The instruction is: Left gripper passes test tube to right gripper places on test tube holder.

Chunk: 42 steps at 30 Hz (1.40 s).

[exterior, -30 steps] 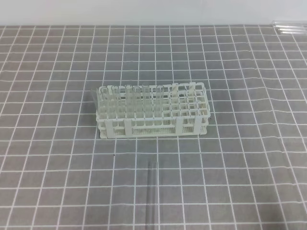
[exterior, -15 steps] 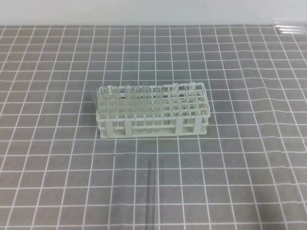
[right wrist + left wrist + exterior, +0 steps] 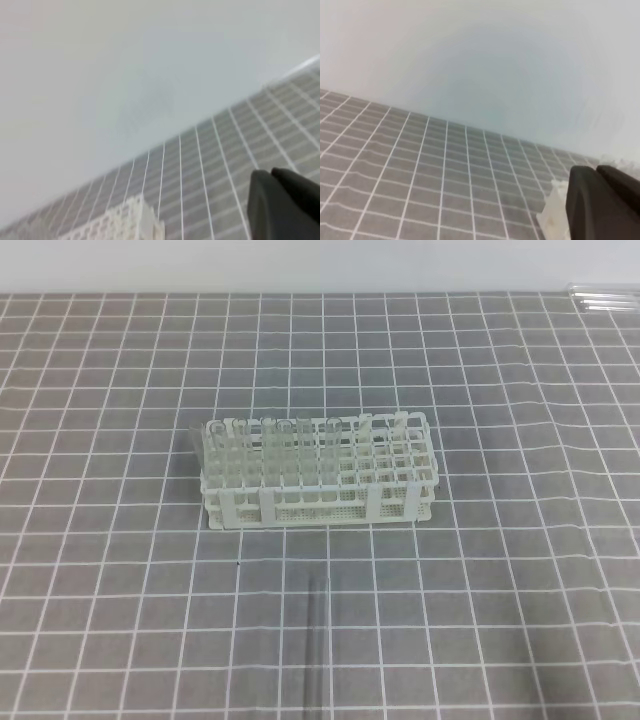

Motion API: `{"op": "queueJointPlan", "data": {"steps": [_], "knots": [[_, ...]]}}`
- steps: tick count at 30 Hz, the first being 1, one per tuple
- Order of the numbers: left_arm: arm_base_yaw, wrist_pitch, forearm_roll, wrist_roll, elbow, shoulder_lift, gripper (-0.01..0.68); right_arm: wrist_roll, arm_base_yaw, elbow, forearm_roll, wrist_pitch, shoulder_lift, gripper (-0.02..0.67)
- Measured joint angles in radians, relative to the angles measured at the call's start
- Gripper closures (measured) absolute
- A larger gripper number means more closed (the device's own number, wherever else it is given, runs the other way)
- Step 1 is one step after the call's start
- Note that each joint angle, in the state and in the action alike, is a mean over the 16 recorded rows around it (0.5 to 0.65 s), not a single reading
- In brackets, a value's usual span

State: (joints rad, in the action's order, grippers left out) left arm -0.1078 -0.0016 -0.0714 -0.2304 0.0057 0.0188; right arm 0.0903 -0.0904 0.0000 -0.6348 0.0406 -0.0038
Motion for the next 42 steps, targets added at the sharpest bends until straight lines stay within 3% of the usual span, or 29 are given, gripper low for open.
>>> {"op": "queueJointPlan", "data": {"steps": [9, 19, 30, 36, 42], "knots": [[0.0, 0.041, -0.019, -0.073, -0.044, -0.012, 0.676, 0.019, 0.0, -0.045, -0.051, 0.037, 0.021, 0.662], [-0.001, 0.342, -0.028, -0.085, -0.271, -0.211, 0.676, 0.029, 0.0, -0.259, 0.056, 0.31, 0.231, 0.662], [-0.003, 0.673, -0.236, 0.232, -0.552, -0.641, 0.675, 0.032, 0.0, -0.467, 0.182, 0.633, 0.561, 0.662], [-0.041, 0.694, -0.406, 0.417, -0.618, -0.847, 0.676, 0.057, 0.0, -0.498, 0.187, 0.715, 0.669, 0.662], [-0.151, 0.645, -0.494, 0.475, -0.67, -1.038, 0.676, 0.089, 0.0, -0.502, 0.183, 0.735, 0.721, 0.662]]}}
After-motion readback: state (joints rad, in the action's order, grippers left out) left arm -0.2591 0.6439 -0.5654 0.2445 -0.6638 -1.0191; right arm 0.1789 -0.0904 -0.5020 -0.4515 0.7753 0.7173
